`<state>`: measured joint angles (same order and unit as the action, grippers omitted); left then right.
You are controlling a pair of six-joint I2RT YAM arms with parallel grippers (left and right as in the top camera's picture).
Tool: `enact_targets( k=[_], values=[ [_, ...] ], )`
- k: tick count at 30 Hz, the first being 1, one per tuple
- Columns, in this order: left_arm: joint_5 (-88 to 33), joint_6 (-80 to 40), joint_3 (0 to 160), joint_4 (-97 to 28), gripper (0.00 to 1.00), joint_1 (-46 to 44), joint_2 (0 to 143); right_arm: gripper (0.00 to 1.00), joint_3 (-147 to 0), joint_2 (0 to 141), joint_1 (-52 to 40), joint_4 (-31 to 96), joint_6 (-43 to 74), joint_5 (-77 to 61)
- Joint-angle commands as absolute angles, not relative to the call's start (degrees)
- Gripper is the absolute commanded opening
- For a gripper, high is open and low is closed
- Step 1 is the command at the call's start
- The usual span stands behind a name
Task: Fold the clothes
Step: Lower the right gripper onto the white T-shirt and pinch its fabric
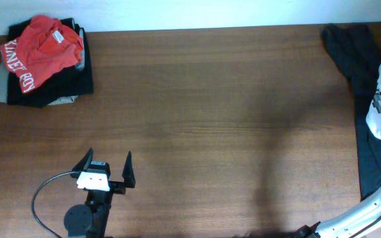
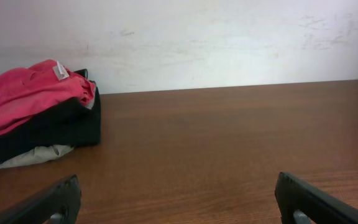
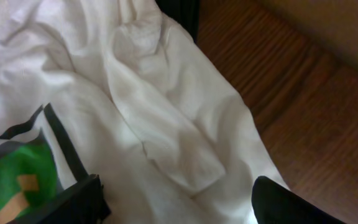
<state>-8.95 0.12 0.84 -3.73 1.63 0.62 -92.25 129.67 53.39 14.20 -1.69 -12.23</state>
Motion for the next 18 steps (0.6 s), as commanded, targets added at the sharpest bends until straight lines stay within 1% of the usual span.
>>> enact_targets(
  k=[1,2,3,5,6,8,12,14,15,16,17,18],
  values=[
    [-8.73,-0.45,0.49,-3.84,1.00,1.65,0.34,0.78,-93.45,131.48,53.28,12.60,-1.72,-13.52],
    [-8.73,-0.43,0.49,-3.86,1.00,1.65,0.34,0.76,-93.45,131.59,53.25,12.16,-1.72,-13.52],
    [-8.73,-0.45,0.49,-3.84,1.00,1.65,0.36,0.71,-93.45,131.63,53.21,11.68,-1.72,-13.52],
    [-8.73,-0.45,0.51,-3.86,1.00,1.65,0.34,0.47,-93.45,131.63,53.21,10.57,-1.72,-13.50],
    [-8.73,-0.45,0.49,-3.84,1.00,1.65,0.36,0.42,-93.45,131.63,53.21,10.17,-1.72,-13.34],
    [-8.73,-0.43,0.49,-3.86,1.00,1.65,0.34,0.40,-93.45,131.63,53.23,10.07,-1.74,-12.82],
    [-8.73,-0.43,0.49,-3.86,1.00,1.65,0.36,0.29,-93.45,131.63,53.21,10.22,-1.72,-12.62],
    [-8.73,-0.45,0.51,-3.86,1.00,1.65,0.36,0.30,-93.45,131.63,53.21,10.46,-1.72,-11.68],
    [-8.73,-0.45,0.49,-3.86,1.00,1.65,0.34,0.43,-93.45,131.63,53.21,10.63,-1.72,-10.52],
    [-8.73,-0.45,0.49,-3.84,0.99,1.65,0.34,0.60,-93.45,131.63,53.23,10.68,-1.72,-9.37],
    [-8.73,-0.45,0.49,-3.86,1.00,1.65,0.34,0.64,-93.45,131.63,53.21,10.68,-1.74,-8.14],
    [-8.73,-0.43,0.49,-3.86,1.00,1.65,0.34,0.65,-93.45,131.63,53.23,10.68,-1.76,-7.01]
  ],
)
